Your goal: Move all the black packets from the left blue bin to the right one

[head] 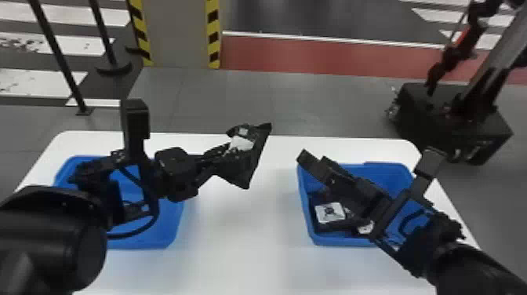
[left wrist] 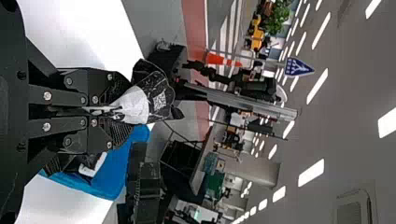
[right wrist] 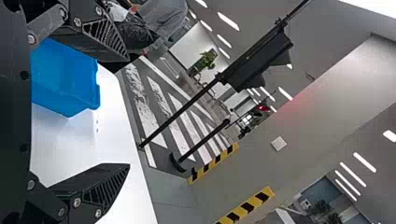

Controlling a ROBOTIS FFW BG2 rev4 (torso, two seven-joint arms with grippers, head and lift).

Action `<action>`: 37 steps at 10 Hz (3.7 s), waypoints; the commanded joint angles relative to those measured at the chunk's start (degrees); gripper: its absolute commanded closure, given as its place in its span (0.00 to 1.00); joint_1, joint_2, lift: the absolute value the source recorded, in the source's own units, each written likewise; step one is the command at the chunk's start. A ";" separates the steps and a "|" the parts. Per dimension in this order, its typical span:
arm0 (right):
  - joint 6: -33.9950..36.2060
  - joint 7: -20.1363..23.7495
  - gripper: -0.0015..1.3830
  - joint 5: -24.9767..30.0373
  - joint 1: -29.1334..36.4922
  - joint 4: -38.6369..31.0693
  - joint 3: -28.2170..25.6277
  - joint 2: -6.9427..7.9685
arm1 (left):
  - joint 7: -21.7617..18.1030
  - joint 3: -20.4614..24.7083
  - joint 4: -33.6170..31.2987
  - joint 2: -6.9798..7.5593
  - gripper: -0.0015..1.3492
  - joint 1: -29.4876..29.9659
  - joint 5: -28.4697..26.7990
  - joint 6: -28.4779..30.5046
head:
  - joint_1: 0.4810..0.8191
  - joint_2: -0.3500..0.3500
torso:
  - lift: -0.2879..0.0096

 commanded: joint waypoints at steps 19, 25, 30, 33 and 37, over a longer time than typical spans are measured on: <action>-4.00 10.49 0.93 4.46 -11.73 12.01 3.17 0.88 | 5.04 -5.10 13.56 -2.48 0.37 -5.47 5.14 -5.90 | 0.63 0.36 | 0.60; -8.64 2.93 0.93 6.39 -8.63 20.45 -9.84 -4.92 | 7.50 6.94 -2.48 -0.37 0.11 11.12 4.70 -5.90 | 0.63 0.24 | 0.60; -6.95 -6.73 0.12 6.57 -1.88 13.98 -13.71 -5.89 | 11.02 17.14 -18.79 -0.81 0.11 25.05 4.70 -9.98 | 0.63 0.19 | 0.60; -22.98 -7.70 0.19 18.26 9.23 -3.88 -13.53 -0.44 | 13.04 22.41 -23.43 -2.30 0.11 32.50 -0.05 -16.87 | 0.63 0.22 | 0.60; -45.34 -6.30 0.20 24.41 17.38 -4.44 -5.45 1.19 | 16.64 30.50 -23.43 -7.90 0.11 38.41 -8.93 -29.81 | 0.63 0.45 | 0.60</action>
